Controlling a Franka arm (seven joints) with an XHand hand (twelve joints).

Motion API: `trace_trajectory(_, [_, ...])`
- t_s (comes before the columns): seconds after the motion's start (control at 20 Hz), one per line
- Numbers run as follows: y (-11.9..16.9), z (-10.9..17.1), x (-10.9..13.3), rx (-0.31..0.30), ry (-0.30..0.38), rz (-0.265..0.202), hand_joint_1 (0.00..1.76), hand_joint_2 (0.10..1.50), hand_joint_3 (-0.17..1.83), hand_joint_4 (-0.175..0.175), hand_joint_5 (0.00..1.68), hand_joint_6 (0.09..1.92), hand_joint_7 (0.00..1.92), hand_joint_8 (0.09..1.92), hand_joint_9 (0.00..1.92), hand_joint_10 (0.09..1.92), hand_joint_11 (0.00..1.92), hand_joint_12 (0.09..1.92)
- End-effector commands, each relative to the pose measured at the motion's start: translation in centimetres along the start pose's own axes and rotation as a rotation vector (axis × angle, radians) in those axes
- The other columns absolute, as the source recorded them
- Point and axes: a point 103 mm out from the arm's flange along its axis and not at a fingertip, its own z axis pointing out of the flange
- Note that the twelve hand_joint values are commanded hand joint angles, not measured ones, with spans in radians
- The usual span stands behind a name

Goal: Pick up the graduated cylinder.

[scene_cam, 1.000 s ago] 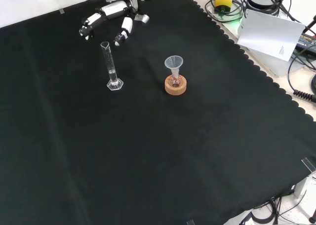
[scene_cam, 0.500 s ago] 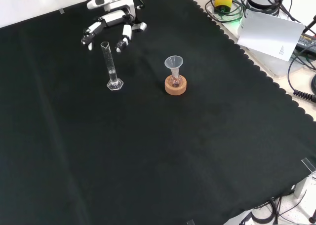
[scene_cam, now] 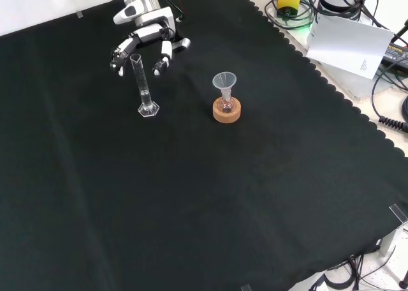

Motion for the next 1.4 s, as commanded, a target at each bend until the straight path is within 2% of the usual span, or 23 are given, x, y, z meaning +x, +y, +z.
trace_trajectory(0.05, [0.4, 1.4, -0.1, -0.015, 0.09, -0.037, 0.95, 0.62, 0.65, -0.037, 0.48, 0.09, 0.41, 0.61, 0.66, 0.53, 0.39, 1.29])
trace_trajectory(0.3, [0.8, 1.8, -0.2, -0.003, 0.121, -0.055, 0.97, 0.61, 0.66, -0.034, 0.49, 0.09, 0.43, 0.6, 0.68, 0.52, 0.41, 1.29])
trace_trajectory(0.65, [1.1, 2.5, -0.5, -0.02, 0.155, -0.054, 1.02, 0.6, 0.66, -0.031, 0.53, 0.09, 0.48, 0.6, 0.72, 0.5, 0.49, 1.25])
trace_trajectory(0.8, [1.3, 2.8, -0.5, -0.033, 0.166, -0.056, 1.04, 0.61, 0.66, -0.025, 0.6, 0.09, 0.53, 0.59, 0.76, 0.48, 0.54, 1.22])
trace_trajectory(1.0, [1.7, 3.4, -0.4, -0.028, 0.178, -0.064, 1.05, 0.61, 0.66, -0.018, 0.66, 0.14, 0.58, 0.57, 0.82, 0.45, 0.59, 1.18])
trace_trajectory(1.4, [2.1, 4.2, -0.4, -0.03, 0.206, -0.061, 1.06, 0.62, 0.66, -0.016, 0.63, 0.25, 0.59, 0.56, 0.86, 0.37, 0.62, 1.16])
